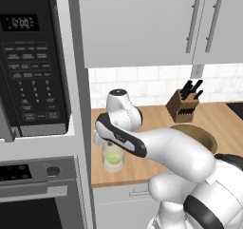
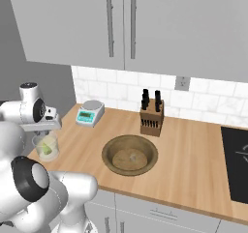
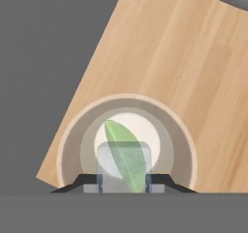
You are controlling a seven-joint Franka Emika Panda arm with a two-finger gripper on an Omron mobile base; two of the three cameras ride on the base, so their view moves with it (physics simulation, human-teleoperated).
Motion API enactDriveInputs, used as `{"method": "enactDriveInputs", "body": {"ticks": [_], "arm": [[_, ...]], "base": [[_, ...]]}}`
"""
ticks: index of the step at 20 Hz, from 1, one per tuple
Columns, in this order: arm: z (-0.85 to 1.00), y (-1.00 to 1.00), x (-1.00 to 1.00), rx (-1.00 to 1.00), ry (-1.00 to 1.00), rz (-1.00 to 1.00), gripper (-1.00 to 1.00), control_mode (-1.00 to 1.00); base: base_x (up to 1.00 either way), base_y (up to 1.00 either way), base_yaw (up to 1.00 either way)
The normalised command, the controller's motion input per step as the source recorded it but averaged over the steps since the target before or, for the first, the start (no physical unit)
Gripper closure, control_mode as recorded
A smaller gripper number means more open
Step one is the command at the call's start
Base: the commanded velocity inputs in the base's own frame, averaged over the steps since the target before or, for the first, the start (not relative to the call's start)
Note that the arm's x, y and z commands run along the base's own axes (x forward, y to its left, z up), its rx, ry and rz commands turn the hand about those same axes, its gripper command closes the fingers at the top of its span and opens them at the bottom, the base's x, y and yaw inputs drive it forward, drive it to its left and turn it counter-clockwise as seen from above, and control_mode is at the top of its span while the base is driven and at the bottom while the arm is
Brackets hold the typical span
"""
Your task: Grab a lemon wedge from the fridge and one ice cube from the ice bowl, and put them in the glass of lemonade.
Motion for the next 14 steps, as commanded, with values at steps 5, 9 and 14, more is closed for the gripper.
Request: {"method": "enactDriveInputs", "body": {"ticks": [5,9,14], "arm": [[0.0,0.0,0.0,0.0,0.0,0.0,-1.0,-1.0],[0.0,0.0,0.0,0.0,0.0,0.0,-1.0,-1.0],[0.0,0.0,0.0,0.0,0.0,0.0,-1.0,-1.0]], "base": [[0.0,0.0,0.0],[0.0,0.0,0.0],[0.0,0.0,0.0]]}}
